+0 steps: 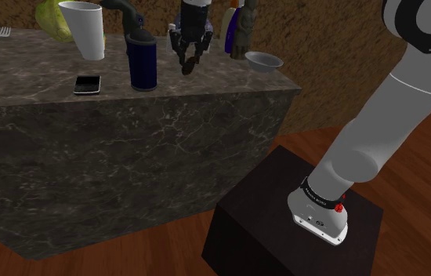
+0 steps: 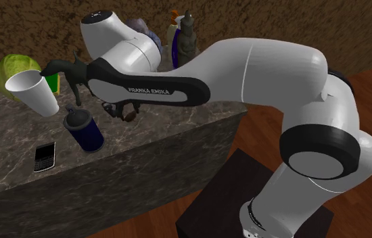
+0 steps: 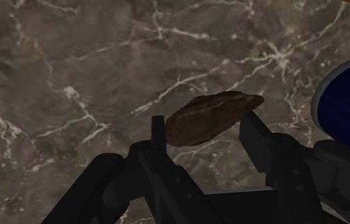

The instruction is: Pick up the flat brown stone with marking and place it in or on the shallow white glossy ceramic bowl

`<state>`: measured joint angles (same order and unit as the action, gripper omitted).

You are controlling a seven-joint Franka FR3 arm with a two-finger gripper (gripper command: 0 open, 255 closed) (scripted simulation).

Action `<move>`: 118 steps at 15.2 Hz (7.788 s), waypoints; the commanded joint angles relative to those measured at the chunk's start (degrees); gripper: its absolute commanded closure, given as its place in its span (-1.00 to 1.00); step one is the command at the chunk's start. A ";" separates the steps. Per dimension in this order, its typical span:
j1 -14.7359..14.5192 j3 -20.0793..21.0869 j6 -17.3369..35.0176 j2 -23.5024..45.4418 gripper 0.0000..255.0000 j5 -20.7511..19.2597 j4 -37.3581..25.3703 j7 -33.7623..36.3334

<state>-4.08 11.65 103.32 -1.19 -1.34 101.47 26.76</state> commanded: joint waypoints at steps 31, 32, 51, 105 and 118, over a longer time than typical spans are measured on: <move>0.50 4.02 9.90 -22.69 -1.00 -1.22 25.12 13.64; 0.30 5.18 11.64 -23.91 -1.00 -1.47 27.51 16.05; 0.80 5.52 17.79 -21.99 1.00 -2.17 31.74 16.74; 9.86 -21.12 3.03 -22.92 1.00 -4.99 14.87 -18.40; 11.44 -25.77 10.15 -20.67 1.00 -5.12 19.29 -23.84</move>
<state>7.31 -14.12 112.69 -21.53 -6.35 119.69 2.85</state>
